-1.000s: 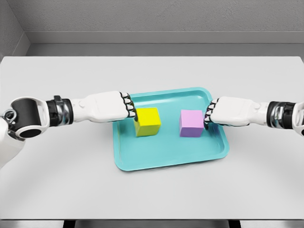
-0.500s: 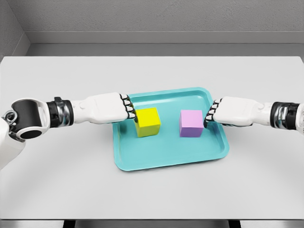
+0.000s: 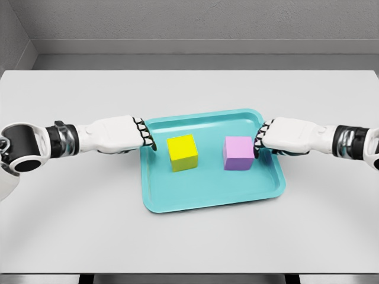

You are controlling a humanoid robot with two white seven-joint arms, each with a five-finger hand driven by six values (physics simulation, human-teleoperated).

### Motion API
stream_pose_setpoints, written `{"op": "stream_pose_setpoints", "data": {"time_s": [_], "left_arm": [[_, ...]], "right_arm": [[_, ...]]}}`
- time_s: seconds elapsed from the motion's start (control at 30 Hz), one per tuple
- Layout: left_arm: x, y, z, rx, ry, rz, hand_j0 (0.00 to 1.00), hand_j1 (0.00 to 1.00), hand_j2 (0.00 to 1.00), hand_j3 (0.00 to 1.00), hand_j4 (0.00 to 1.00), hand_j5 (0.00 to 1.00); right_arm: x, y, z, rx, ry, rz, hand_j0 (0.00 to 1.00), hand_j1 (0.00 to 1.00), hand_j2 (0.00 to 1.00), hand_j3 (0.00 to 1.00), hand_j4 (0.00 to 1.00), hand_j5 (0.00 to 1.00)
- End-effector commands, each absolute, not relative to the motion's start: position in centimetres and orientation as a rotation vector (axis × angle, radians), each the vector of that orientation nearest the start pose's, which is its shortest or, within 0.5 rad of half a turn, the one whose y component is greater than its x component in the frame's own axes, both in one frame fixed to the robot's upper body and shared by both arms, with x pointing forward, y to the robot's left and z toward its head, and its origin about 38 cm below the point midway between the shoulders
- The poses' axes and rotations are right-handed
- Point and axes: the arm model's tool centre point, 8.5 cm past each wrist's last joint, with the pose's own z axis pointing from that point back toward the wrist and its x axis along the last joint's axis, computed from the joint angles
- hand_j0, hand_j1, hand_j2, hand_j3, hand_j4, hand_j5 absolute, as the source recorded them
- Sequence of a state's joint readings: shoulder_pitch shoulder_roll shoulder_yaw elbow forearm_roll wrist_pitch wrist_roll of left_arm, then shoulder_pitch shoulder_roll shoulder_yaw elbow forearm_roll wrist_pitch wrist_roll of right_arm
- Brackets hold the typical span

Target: Push two cubes

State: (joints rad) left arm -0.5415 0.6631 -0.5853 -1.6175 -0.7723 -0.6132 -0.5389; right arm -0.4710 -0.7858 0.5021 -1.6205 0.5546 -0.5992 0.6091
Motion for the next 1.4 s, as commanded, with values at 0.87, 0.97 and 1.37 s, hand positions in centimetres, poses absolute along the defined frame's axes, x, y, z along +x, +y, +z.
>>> {"op": "stream_pose_setpoints", "data": {"time_s": [0.87, 0.97, 1.37], "left_arm": [[41.2, 19.5, 18.4, -0.607, 1.752, 2.901, 0.74, 0.74, 0.74, 0.74, 0.74, 0.74], [41.2, 18.9, 18.2, -0.609, 1.749, 2.893, 0.74, 0.74, 0.74, 0.74, 0.74, 0.74], [41.3, 17.1, 18.0, -0.621, 1.741, 2.866, 0.74, 0.74, 0.74, 0.74, 0.74, 0.74]], "right_arm": [[40.9, -28.7, 18.0, 0.595, 1.943, -3.1, 0.61, 0.61, 0.61, 0.61, 0.61, 0.61], [40.7, -27.8, 17.5, 0.553, 1.959, -3.087, 0.61, 0.61, 0.61, 0.61, 0.61, 0.61], [40.6, -26.0, 17.0, 0.495, 2.029, -3.045, 0.61, 0.61, 0.61, 0.61, 0.61, 0.61]]}}
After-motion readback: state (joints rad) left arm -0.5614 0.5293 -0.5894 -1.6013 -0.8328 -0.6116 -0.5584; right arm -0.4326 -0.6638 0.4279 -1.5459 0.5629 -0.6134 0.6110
